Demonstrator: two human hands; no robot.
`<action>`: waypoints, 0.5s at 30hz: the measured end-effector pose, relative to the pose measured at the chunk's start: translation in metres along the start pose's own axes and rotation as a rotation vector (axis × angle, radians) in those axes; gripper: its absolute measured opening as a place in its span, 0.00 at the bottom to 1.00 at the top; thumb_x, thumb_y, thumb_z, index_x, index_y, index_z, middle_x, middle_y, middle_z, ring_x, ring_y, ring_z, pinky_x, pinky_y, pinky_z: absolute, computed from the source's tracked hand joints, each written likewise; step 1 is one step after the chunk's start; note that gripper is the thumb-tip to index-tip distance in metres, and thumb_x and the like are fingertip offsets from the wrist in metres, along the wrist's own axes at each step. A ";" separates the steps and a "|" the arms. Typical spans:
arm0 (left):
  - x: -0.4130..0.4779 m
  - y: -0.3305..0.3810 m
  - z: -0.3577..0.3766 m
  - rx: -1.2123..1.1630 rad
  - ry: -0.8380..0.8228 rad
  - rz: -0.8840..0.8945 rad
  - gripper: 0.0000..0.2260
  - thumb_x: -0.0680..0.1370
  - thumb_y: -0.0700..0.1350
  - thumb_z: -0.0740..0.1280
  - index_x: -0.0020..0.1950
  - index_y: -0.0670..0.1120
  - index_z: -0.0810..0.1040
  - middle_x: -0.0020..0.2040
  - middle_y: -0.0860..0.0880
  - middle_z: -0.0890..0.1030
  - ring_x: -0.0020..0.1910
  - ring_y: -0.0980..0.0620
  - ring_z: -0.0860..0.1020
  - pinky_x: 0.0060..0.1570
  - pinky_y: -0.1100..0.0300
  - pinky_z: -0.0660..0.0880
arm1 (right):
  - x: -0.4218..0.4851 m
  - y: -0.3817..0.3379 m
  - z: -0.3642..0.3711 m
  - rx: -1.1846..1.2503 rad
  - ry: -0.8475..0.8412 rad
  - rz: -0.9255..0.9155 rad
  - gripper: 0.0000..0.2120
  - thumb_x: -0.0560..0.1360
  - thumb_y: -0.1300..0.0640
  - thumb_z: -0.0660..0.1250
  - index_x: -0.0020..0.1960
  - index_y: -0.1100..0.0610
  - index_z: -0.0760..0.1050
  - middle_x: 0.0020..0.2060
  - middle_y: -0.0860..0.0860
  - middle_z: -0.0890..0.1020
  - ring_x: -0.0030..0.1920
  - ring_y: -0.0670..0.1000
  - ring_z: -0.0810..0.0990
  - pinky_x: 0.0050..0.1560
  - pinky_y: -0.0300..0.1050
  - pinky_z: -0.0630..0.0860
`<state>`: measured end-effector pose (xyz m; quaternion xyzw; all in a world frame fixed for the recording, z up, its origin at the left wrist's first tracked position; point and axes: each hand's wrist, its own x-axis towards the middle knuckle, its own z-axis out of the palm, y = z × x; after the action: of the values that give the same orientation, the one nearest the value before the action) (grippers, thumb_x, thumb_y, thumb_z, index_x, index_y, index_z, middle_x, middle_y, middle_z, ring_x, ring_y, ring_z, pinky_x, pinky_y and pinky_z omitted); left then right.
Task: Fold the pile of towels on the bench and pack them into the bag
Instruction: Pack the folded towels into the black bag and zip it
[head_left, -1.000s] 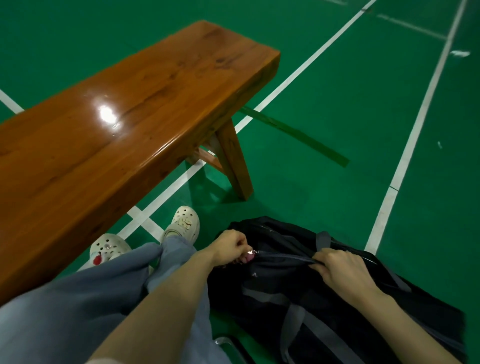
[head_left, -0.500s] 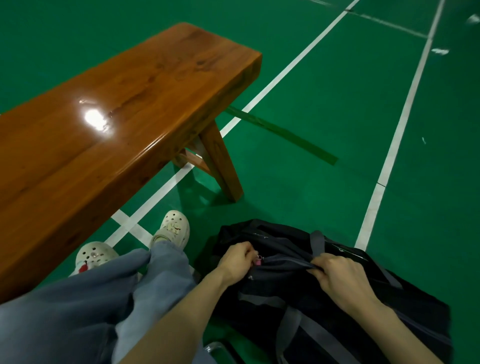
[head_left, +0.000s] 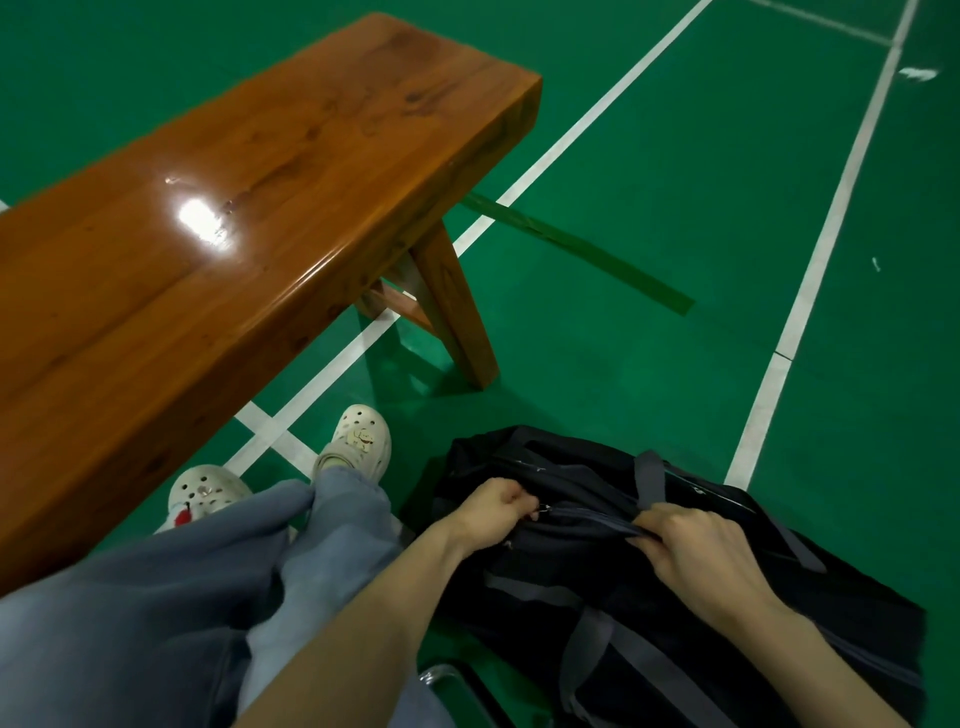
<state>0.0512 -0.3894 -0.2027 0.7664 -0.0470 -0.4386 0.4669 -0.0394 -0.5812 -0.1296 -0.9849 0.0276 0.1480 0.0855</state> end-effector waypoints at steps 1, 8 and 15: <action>-0.001 0.002 0.001 -0.027 -0.039 -0.017 0.14 0.81 0.42 0.58 0.36 0.48 0.72 0.38 0.53 0.74 0.39 0.57 0.73 0.39 0.67 0.69 | 0.001 0.000 0.000 0.010 0.002 -0.006 0.10 0.78 0.50 0.60 0.53 0.51 0.79 0.48 0.46 0.80 0.49 0.51 0.80 0.39 0.42 0.65; -0.005 0.005 -0.019 0.187 0.017 0.068 0.12 0.79 0.45 0.64 0.35 0.47 0.74 0.36 0.50 0.77 0.35 0.56 0.75 0.37 0.66 0.72 | 0.003 -0.001 -0.001 -0.022 -0.016 -0.022 0.11 0.79 0.48 0.59 0.54 0.48 0.78 0.49 0.45 0.80 0.51 0.49 0.79 0.40 0.41 0.64; -0.018 0.001 -0.048 0.601 0.158 0.091 0.10 0.79 0.48 0.63 0.40 0.46 0.70 0.41 0.47 0.77 0.40 0.48 0.74 0.39 0.58 0.66 | 0.004 -0.004 -0.003 -0.049 -0.056 -0.033 0.11 0.79 0.48 0.59 0.56 0.47 0.77 0.51 0.43 0.80 0.52 0.48 0.79 0.40 0.42 0.66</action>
<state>0.0751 -0.3491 -0.1825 0.8989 -0.1726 -0.3227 0.2408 -0.0341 -0.5783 -0.1273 -0.9825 0.0055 0.1749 0.0644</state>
